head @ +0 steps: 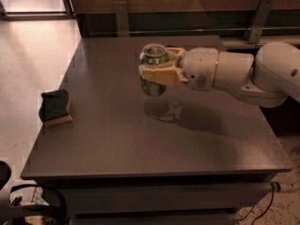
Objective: Move green can near sponge
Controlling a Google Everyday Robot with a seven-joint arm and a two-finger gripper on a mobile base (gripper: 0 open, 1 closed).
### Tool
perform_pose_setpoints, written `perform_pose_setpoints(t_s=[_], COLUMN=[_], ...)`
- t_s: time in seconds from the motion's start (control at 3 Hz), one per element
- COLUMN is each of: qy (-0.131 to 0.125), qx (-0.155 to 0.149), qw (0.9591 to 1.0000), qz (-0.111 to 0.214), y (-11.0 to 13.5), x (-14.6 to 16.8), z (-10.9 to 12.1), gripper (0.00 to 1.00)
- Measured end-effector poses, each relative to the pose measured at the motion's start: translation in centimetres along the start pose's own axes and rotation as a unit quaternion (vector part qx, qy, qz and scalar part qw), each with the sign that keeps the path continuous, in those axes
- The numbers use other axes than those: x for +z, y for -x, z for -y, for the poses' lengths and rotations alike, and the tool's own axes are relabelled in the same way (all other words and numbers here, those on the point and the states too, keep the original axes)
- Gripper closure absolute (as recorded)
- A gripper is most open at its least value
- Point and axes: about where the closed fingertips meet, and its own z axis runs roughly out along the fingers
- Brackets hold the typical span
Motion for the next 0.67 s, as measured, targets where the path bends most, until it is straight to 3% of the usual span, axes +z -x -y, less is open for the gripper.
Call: perform_pose_setpoints(t_s=[0.33, 0.67], qy=[0.049, 0.049], qx=[-0.010, -0.010], qw=[0.9988, 0.9988], qz=[0.002, 0.002], y=[1.14, 1.14], x=[3.39, 3.40], z=[-1.83, -1.84], gripper=[1.00, 1.00])
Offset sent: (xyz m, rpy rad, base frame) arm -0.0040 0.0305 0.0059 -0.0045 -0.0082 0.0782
